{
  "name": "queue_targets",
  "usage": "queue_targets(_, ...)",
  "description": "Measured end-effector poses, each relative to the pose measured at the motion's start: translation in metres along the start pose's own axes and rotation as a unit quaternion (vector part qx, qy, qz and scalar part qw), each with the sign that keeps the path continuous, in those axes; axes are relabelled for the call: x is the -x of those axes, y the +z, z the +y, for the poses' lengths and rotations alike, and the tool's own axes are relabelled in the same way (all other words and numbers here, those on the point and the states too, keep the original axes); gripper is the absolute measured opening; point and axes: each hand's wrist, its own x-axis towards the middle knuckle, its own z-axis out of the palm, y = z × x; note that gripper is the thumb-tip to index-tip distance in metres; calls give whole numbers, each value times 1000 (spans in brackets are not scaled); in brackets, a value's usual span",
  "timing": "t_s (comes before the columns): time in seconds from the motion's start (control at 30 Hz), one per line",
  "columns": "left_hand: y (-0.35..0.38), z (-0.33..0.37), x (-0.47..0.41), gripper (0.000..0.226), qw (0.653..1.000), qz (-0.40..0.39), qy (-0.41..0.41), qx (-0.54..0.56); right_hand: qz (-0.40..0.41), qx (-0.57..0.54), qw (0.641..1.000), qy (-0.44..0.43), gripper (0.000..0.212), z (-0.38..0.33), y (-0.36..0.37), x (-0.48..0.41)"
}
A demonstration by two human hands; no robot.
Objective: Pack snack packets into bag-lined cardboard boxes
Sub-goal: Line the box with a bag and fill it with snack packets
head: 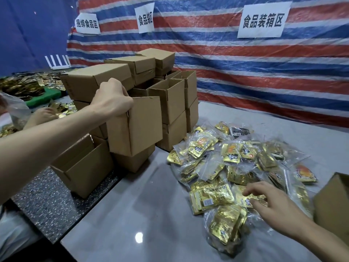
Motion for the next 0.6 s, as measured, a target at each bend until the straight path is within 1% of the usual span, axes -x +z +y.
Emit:
queue_targets(0.1, -2, 18, 27, 5, 996, -61, 60, -11, 7, -4, 1000, 8, 30, -1, -4, 5)
queue_targets(0.17, -1, 33, 49, 8, 988, -117, 95, -15, 14, -7, 1000, 10, 27, -2, -7, 9)
queue_targets(0.27, 4, 58, 87, 9, 966, -214, 145, -29, 40, -24, 999, -1, 24, -2, -11, 13)
queue_targets(0.37, 14, 78, 127, 11, 936, -295, 189, -41, 80, -95, 992, 12, 20, -4, -17, 19)
queue_targets(0.43, 23, 90, 152, 9, 918, -332, 216, -28, 96, -147, 984, 44, 25, -6, -21, 26)
queue_targets(0.5, 32, 98, 178, 8, 902, -353, 248, -11, 103, -179, 975, 87, 29, -6, -23, 35)
queue_targets(0.6, 45, 101, 213, 7, 881, -368, 297, 29, 95, -159, 964, 188, 31, -1, -22, 53)
